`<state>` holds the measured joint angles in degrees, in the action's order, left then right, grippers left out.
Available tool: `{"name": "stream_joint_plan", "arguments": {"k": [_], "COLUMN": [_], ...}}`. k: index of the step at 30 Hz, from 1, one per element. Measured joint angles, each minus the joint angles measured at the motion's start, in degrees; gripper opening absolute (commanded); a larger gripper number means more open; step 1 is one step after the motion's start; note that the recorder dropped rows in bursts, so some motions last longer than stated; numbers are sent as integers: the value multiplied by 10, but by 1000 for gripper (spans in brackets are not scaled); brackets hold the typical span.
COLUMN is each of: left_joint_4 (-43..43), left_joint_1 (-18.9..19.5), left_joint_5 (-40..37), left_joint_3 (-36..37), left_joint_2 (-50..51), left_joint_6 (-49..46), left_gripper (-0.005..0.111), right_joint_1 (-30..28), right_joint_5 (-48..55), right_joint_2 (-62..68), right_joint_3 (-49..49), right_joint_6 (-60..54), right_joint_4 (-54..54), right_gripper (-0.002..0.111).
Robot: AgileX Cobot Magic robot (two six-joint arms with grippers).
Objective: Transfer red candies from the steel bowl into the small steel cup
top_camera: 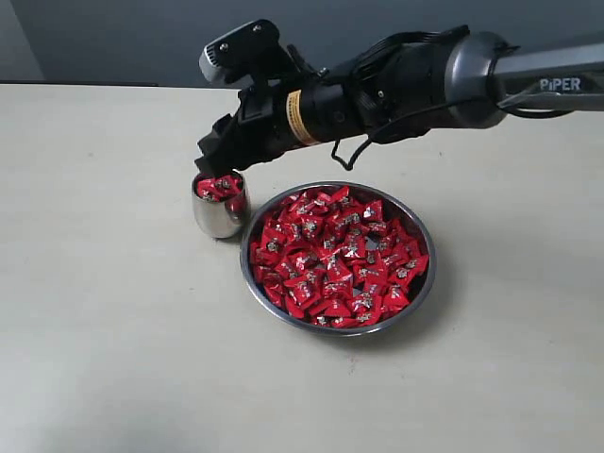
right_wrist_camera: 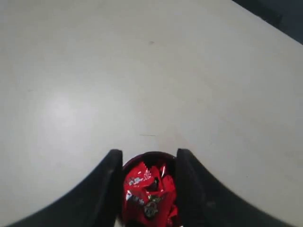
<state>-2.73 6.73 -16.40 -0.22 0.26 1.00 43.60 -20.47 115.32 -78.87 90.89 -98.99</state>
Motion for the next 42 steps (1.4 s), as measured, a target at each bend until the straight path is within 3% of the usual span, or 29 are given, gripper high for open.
{"name": "stream_joint_plan", "arguments": {"k": [13,15,17,18,23,30,42], "left_joint_4": [0,0,0,0,0,0,0], "left_joint_1": [0,0,0,0,0,0,0], "left_joint_5": [0,0,0,0,0,0,0], "left_joint_3": [0,0,0,0,0,0,0], "left_joint_2": [0,0,0,0,0,0,0], "left_joint_6": [0,0,0,0,0,0,0], "left_gripper": [0,0,0,0,0,0,0], "right_joint_1": [0,0,0,0,0,0,0], "right_joint_5": [36,47,61,73,160,327,366], "right_joint_2": [-98,-118,-134,-142,-183,-266,-482], "right_joint_3": [0,0,0,0,39,173,329], "right_joint_6": [63,74,80,81,85,72,51], "right_joint_4": [-9,-9,-9,-9,-9,-10,-9], "right_gripper": [36,25,4,0,-1,-1,-1]}}
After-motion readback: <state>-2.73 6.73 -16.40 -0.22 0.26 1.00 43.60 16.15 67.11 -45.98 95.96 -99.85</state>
